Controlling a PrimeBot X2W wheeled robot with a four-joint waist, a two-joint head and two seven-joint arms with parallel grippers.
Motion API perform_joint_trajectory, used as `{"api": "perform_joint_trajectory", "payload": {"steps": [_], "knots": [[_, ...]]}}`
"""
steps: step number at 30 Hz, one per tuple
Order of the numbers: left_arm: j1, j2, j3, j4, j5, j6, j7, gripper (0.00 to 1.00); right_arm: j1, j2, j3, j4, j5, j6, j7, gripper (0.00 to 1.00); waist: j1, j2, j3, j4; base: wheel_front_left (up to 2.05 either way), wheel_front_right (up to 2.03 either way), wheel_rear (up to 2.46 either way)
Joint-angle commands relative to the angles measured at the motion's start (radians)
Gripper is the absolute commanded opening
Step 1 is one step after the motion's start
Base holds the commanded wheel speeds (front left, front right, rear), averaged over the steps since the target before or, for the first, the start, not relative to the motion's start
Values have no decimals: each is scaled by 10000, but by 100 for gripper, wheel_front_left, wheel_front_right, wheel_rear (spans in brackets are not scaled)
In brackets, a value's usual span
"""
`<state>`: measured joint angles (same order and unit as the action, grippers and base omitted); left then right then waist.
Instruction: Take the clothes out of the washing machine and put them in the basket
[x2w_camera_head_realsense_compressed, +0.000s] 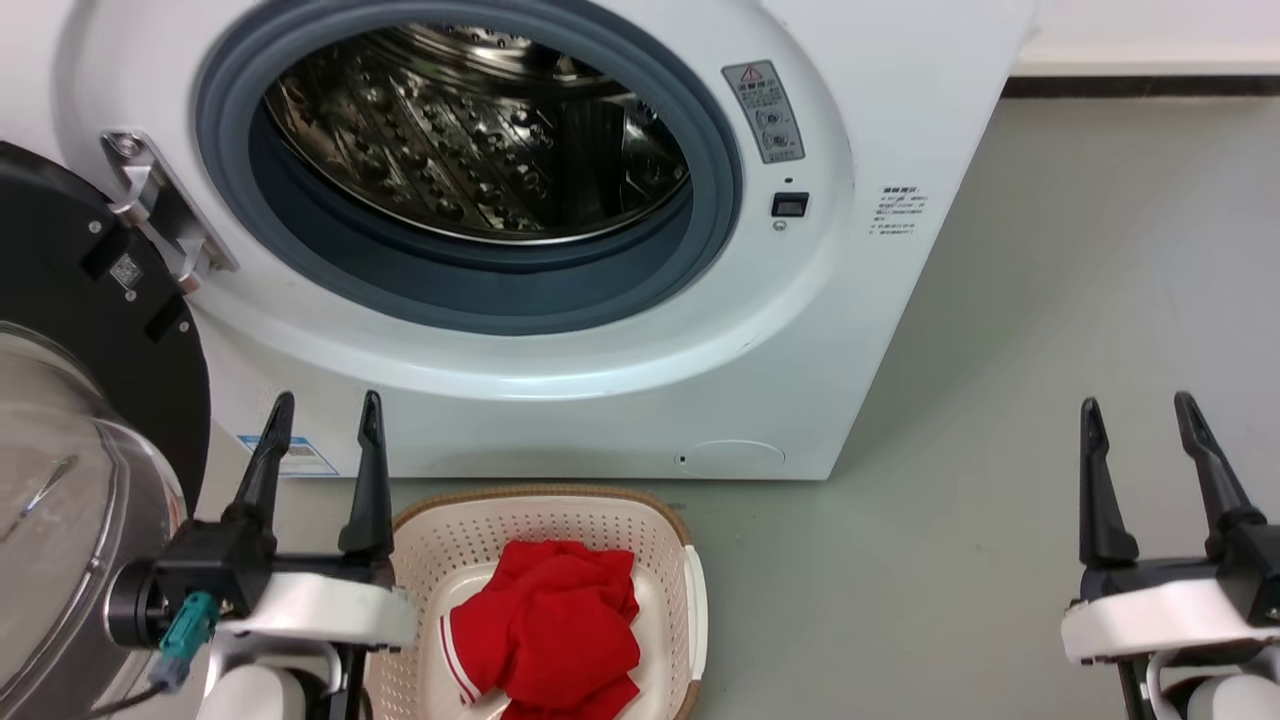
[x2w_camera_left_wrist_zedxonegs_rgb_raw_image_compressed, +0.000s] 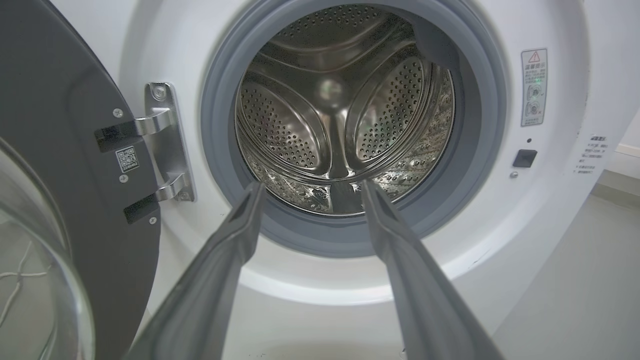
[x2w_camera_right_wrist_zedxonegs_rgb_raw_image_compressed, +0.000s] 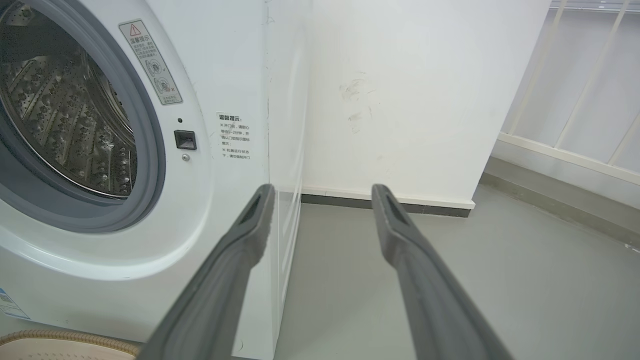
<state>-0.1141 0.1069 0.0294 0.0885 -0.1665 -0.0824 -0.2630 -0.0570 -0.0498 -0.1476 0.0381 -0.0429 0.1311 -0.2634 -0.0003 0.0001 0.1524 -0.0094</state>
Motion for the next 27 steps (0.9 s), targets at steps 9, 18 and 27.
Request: {"api": "perform_joint_trajectory", "payload": {"steps": [9,18,27], "knots": [[1109,-202,216,-288,867,126,-26,100,772,-12,253,-50,299,-9,-19,100,3,-1,-626,-113,0,0,0],[1410,-331,197,-95,1064,39,-26,100,860,-10,351,-8,504,-7,-19,100,3,-1,-743,-291,0,0,0],[1325,-406,274,-22,1086,-7,-26,100,731,-10,298,-52,429,-7,-19,100,3,-1,-673,-245,0,0,0]]}}
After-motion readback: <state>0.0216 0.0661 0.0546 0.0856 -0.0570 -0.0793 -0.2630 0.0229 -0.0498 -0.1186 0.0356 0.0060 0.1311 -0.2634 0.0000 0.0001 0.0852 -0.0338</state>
